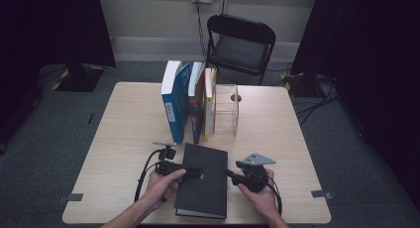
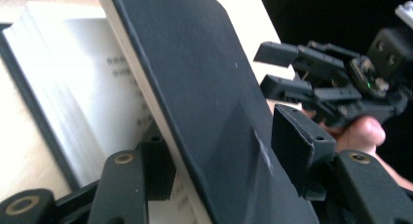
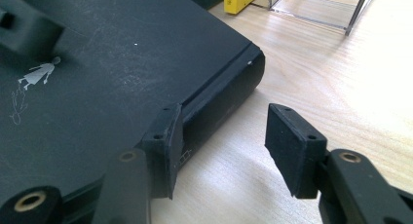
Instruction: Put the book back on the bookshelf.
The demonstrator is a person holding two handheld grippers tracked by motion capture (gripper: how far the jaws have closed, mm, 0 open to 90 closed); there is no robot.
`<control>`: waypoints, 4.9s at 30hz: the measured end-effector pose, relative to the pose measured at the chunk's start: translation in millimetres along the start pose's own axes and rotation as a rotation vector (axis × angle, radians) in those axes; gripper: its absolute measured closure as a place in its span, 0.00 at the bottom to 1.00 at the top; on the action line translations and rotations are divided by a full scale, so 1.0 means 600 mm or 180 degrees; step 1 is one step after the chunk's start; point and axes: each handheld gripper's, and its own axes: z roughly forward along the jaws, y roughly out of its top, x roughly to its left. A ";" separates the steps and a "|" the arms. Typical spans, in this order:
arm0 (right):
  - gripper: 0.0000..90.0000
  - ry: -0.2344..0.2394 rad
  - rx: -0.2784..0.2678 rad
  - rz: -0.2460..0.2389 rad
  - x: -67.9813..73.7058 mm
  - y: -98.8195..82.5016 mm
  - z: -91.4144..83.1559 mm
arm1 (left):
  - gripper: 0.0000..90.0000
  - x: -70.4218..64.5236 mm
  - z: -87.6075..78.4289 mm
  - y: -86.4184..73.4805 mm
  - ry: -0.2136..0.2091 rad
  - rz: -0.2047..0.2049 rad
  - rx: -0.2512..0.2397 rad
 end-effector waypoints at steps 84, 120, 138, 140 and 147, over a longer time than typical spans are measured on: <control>0.40 0.1551 -0.0393 -0.0519 0.059 0.058 -0.066 | 0.57 -0.137 -0.087 -0.062 0.0160 0.2480 -0.0378; 0.54 0.1429 -0.0512 -0.0253 0.072 0.044 -0.042 | 0.40 -0.077 -0.052 -0.067 0.0863 0.2307 0.0102; 0.60 0.0810 -0.0524 -0.0469 0.053 0.046 -0.073 | 0.41 -0.081 -0.019 -0.048 0.0939 0.2141 -0.0092; 0.60 0.0761 -0.0524 -0.0464 0.048 0.046 -0.077 | 0.39 -0.073 -0.025 -0.047 0.0982 0.2081 -0.0081; 0.60 0.0494 -0.0554 -0.0333 0.012 0.038 -0.092 | 0.29 -0.034 -0.065 -0.040 0.1276 0.1744 -0.0024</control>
